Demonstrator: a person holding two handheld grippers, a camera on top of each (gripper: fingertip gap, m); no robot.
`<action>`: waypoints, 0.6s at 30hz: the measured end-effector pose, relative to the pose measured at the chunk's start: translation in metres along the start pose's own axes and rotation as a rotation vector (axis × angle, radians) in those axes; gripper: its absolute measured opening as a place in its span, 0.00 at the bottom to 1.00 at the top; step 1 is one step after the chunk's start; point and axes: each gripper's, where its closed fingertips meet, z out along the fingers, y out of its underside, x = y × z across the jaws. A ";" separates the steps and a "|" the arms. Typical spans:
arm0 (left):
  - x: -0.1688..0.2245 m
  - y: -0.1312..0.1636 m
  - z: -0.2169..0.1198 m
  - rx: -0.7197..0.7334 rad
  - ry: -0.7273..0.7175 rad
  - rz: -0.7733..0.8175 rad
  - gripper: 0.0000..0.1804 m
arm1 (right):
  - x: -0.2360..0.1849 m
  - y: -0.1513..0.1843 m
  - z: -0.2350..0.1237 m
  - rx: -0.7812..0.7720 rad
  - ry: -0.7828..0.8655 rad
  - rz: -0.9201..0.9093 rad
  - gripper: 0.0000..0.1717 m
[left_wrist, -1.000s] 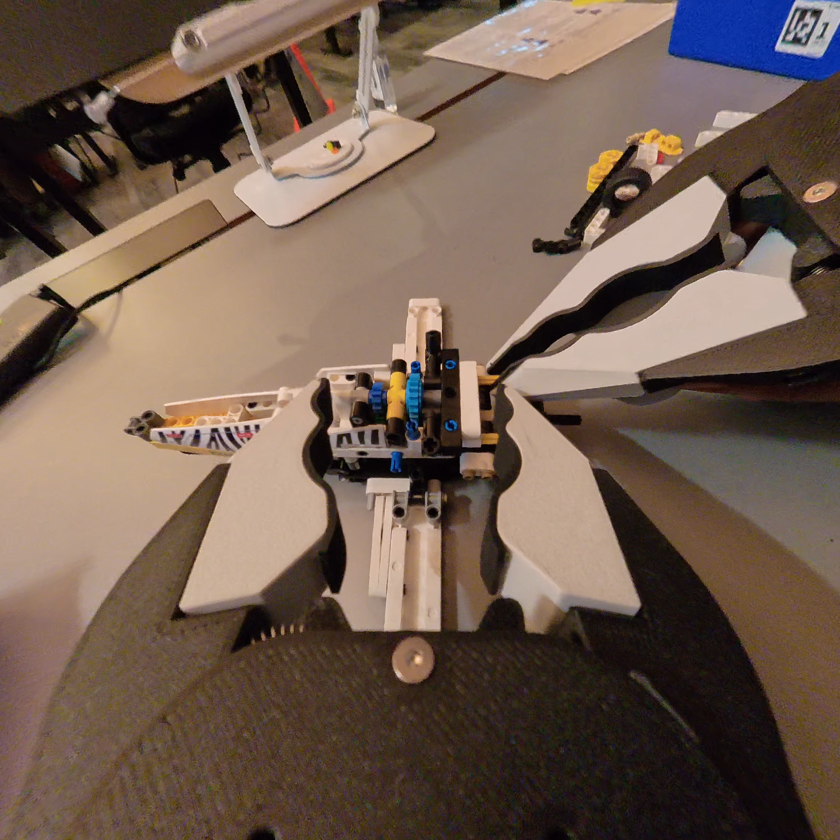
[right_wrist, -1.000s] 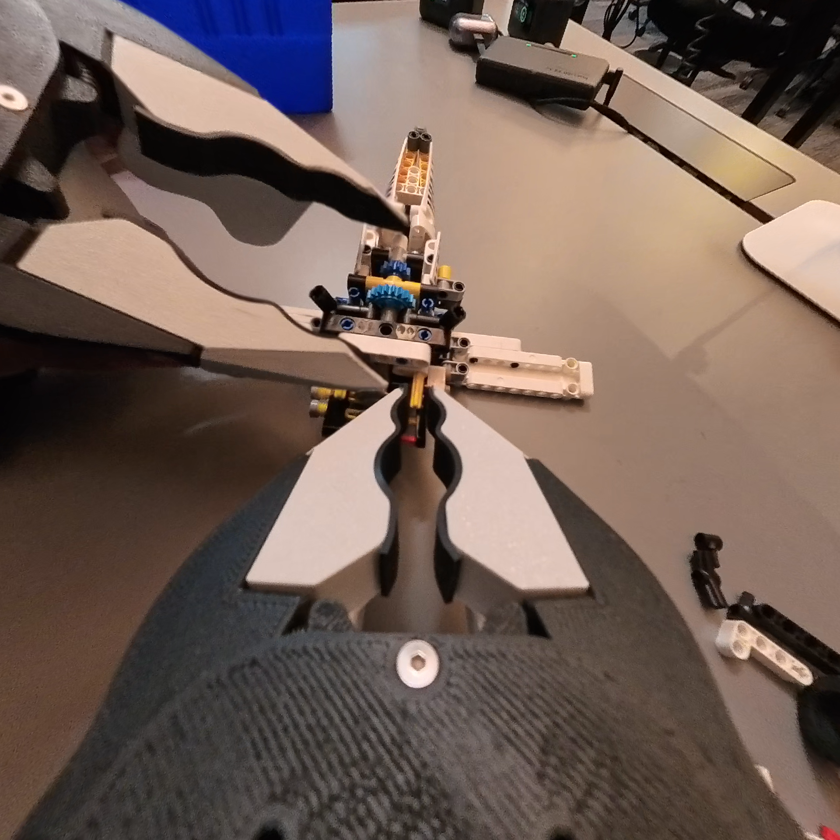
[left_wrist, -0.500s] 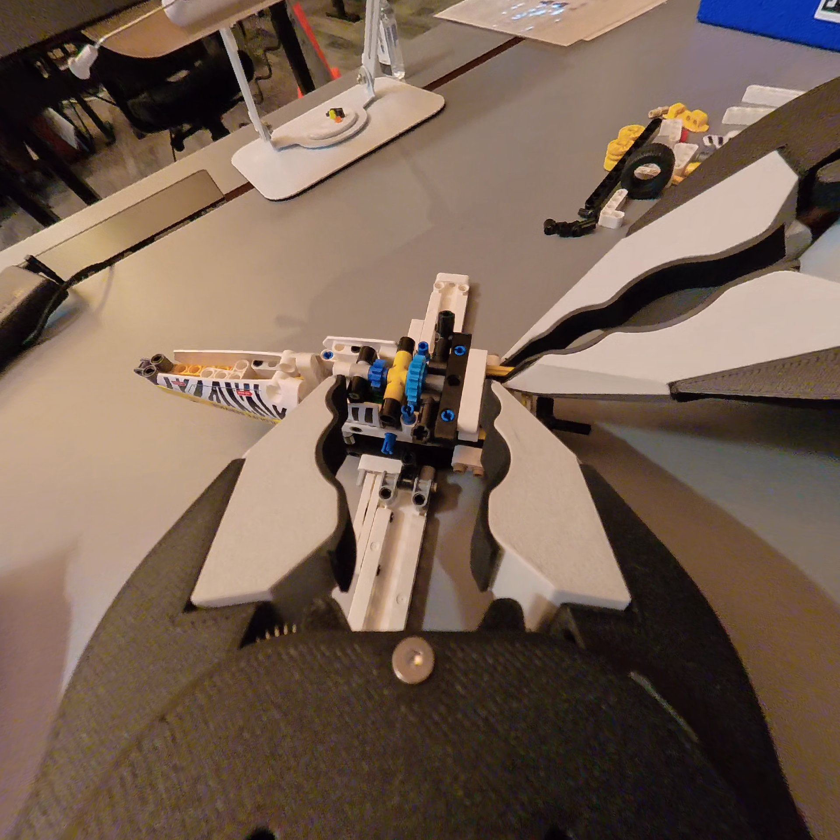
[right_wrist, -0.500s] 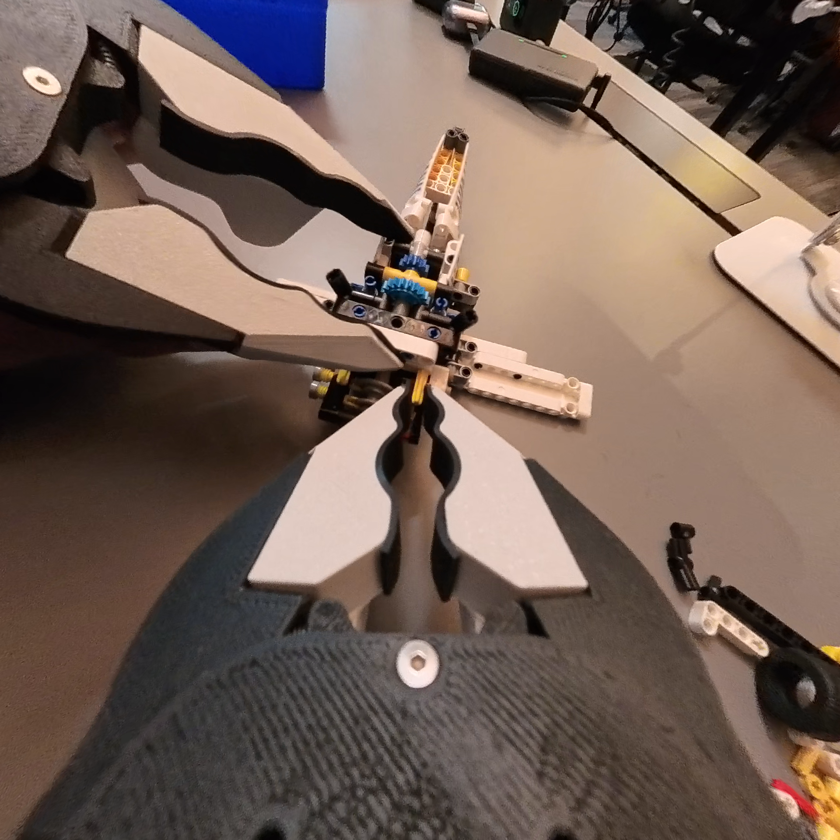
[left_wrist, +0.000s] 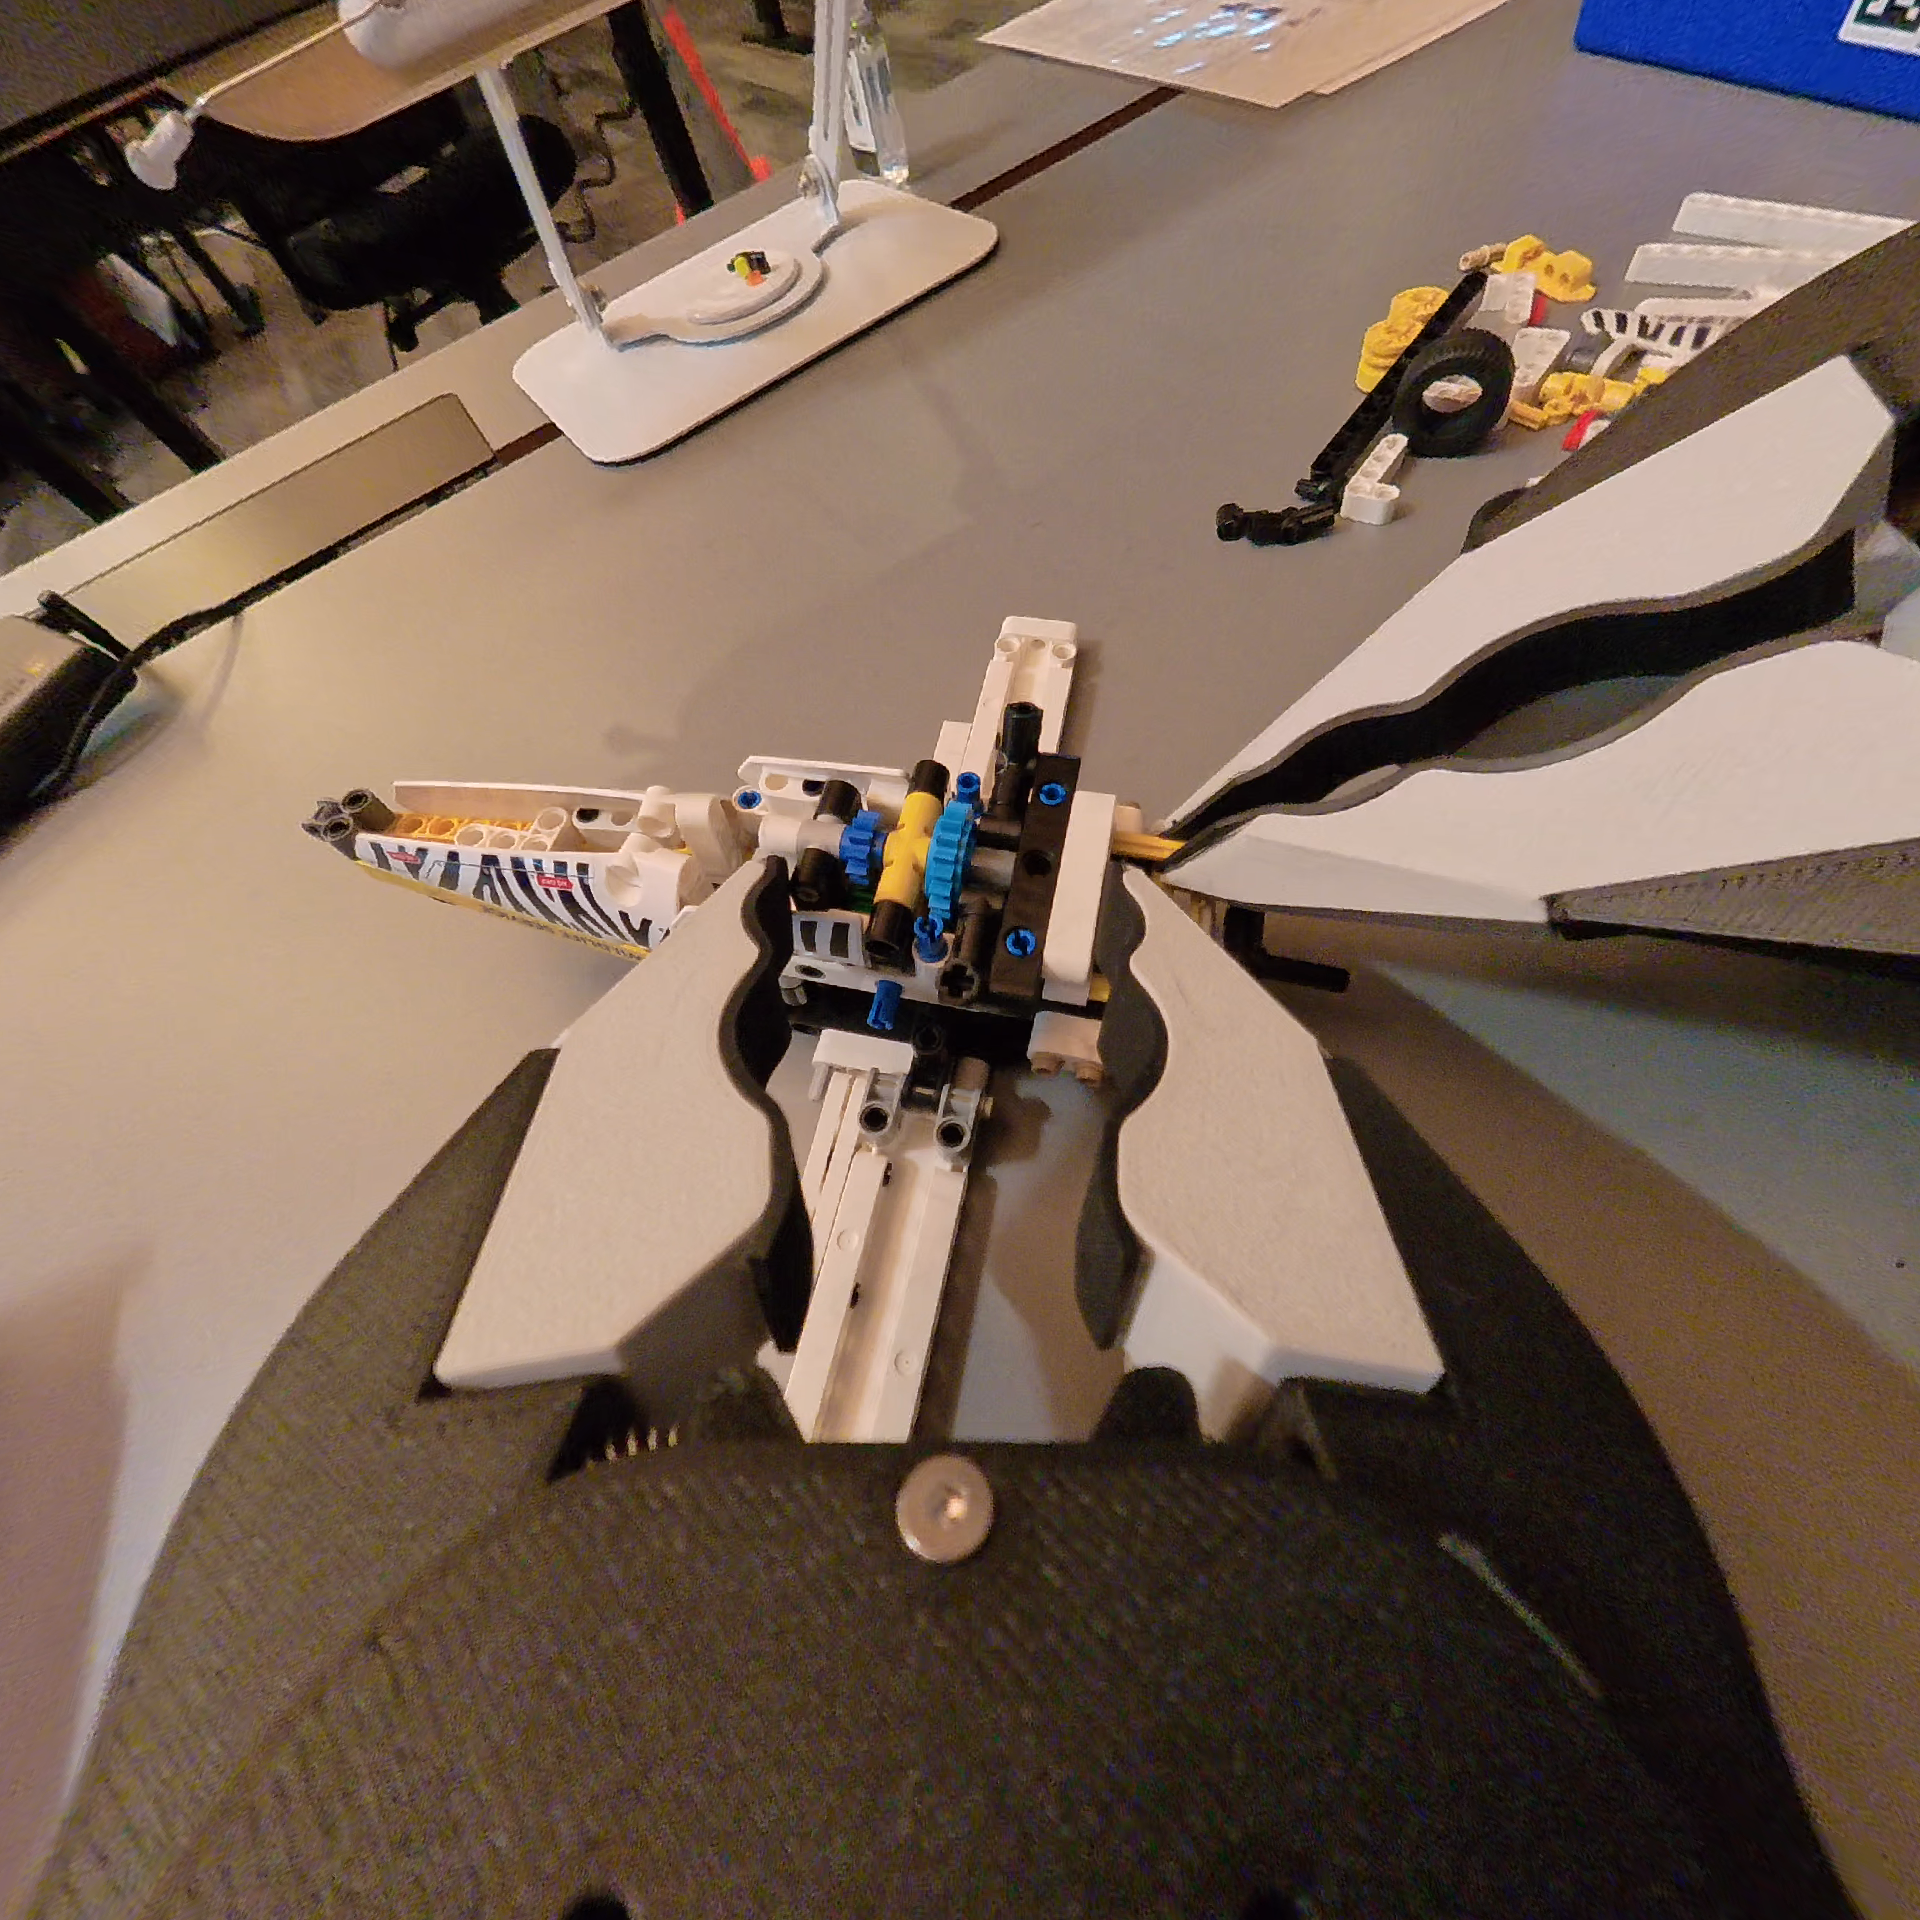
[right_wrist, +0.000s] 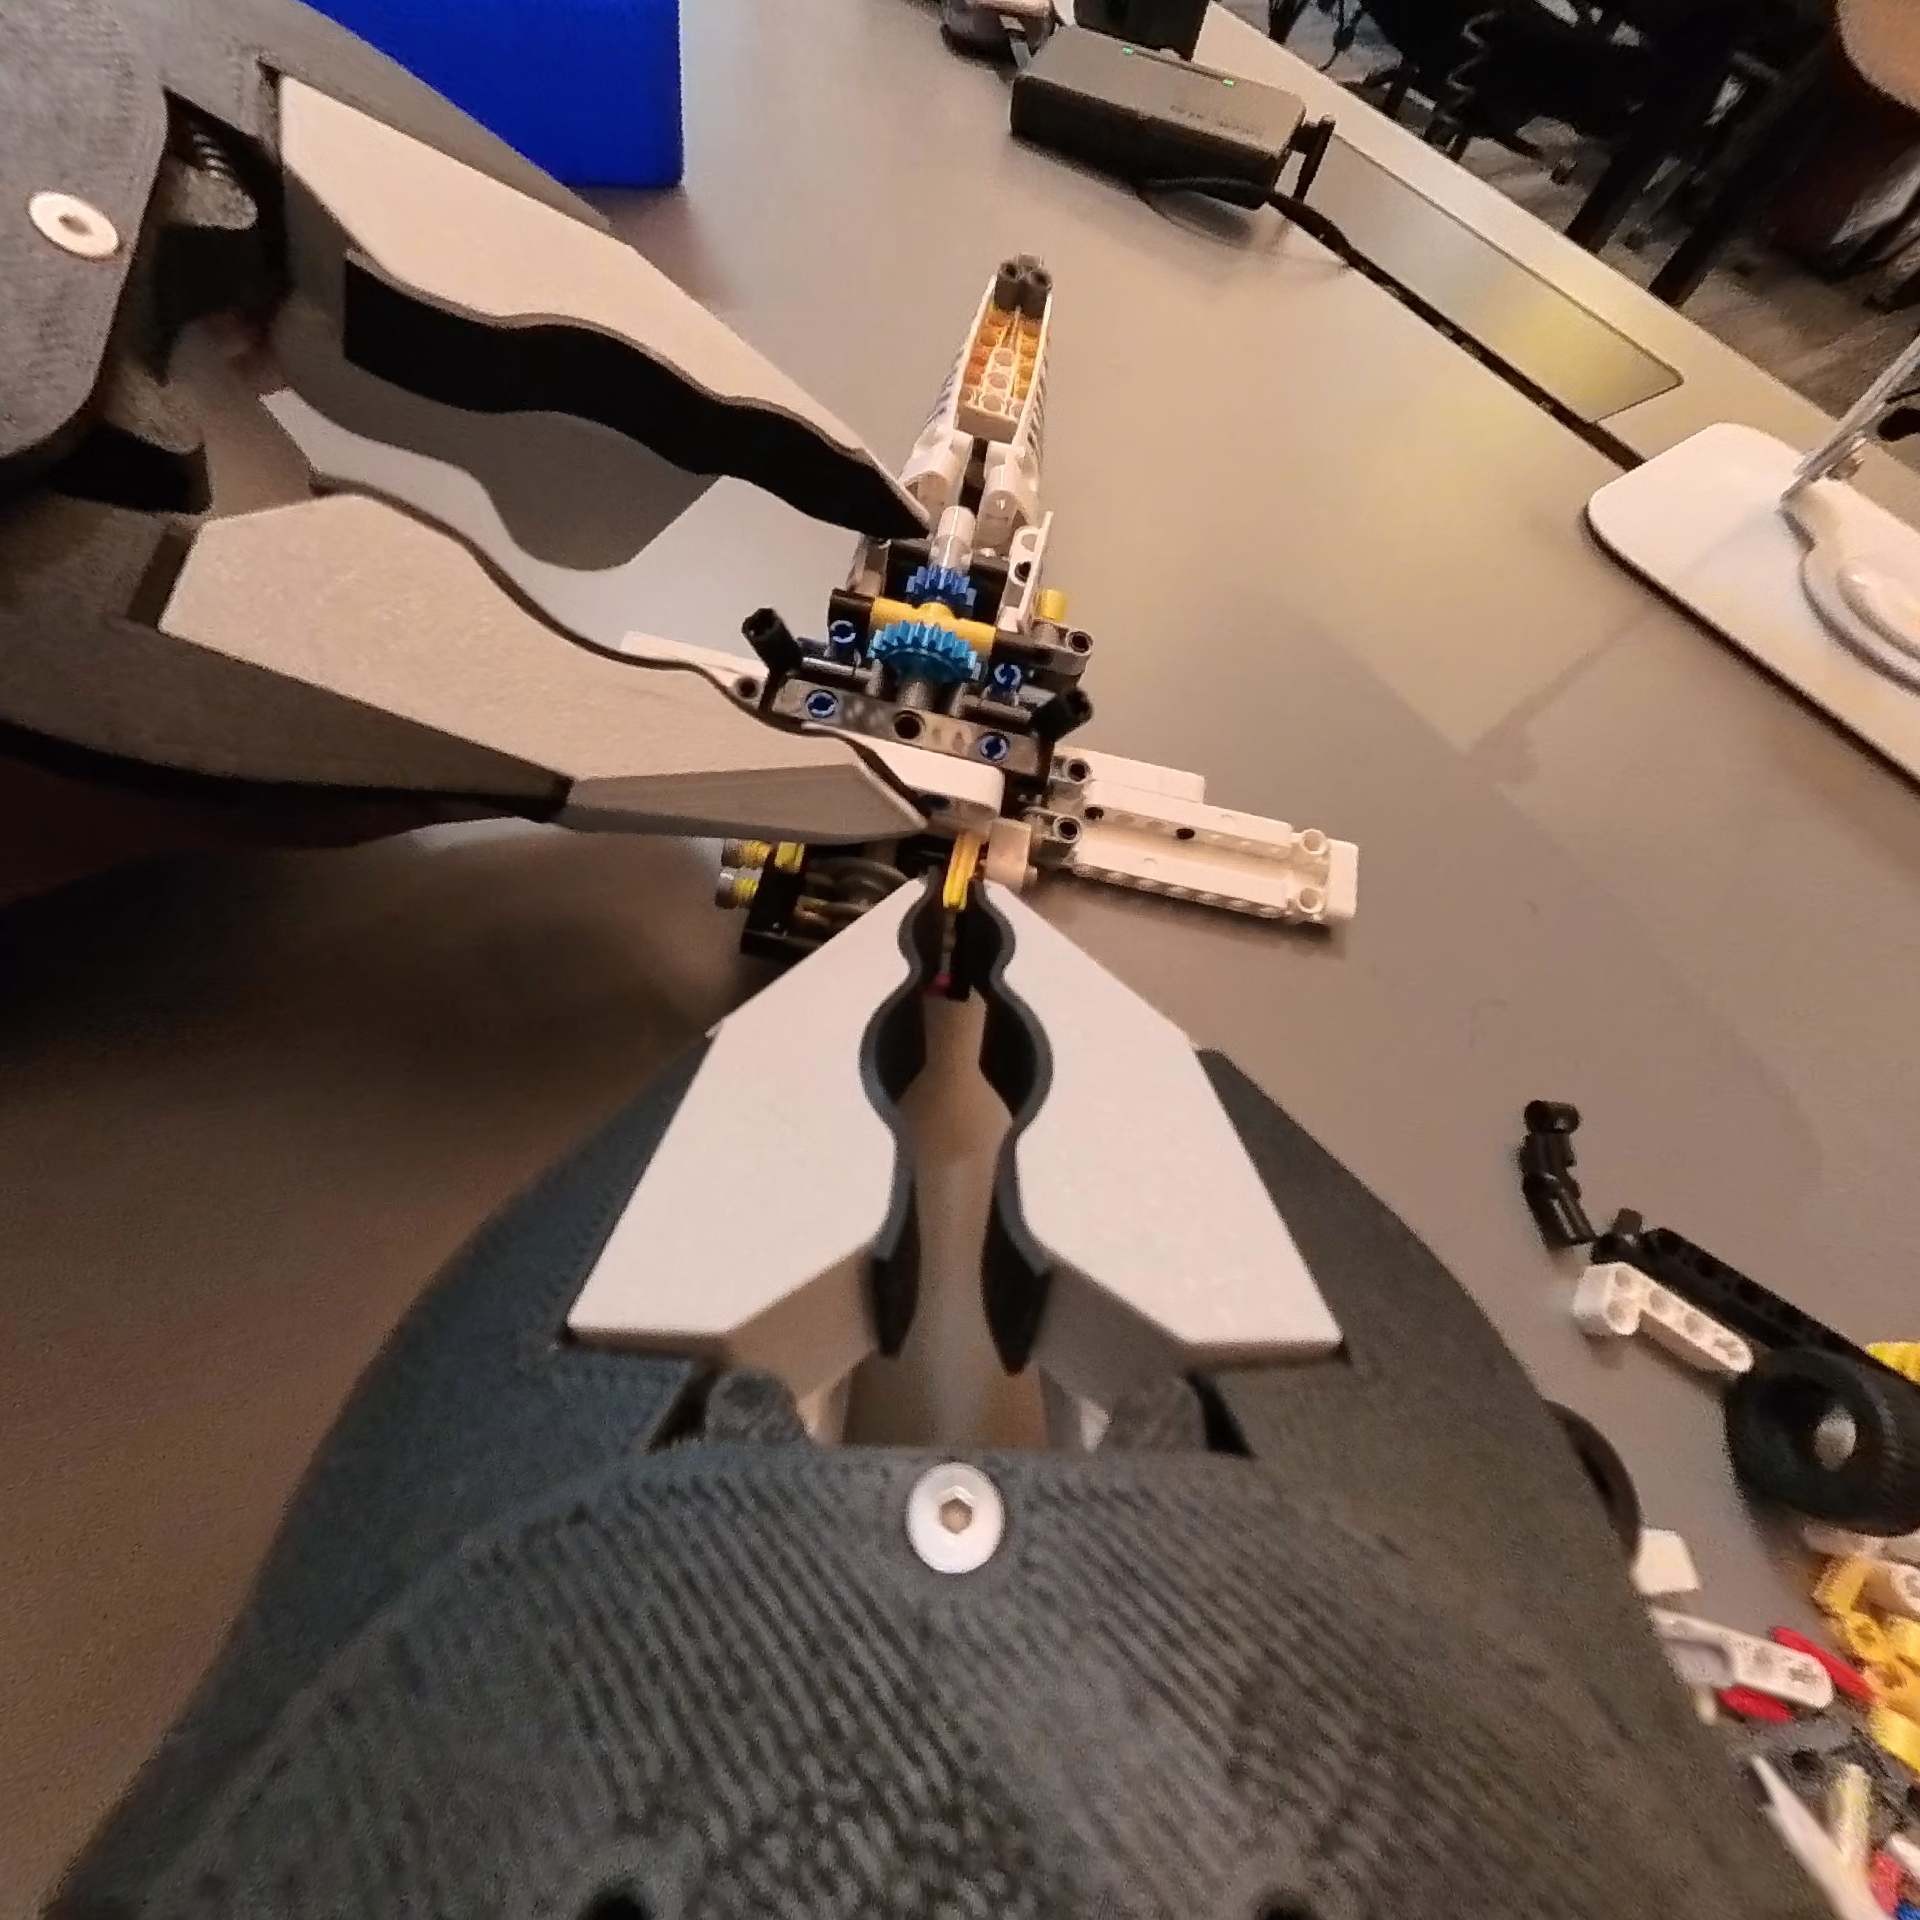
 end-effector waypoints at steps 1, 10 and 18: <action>0.000 0.000 0.000 0.000 -0.005 0.008 0.32 | 0.000 0.001 0.000 -0.004 -0.003 0.009 0.01; 0.003 -0.001 0.000 0.006 0.006 -0.007 0.32 | 0.000 0.002 -0.004 0.012 -0.071 0.133 0.01; -0.041 0.010 -0.003 -0.046 -0.195 -0.008 0.31 | 0.000 0.016 -0.023 0.000 -0.075 0.167 0.00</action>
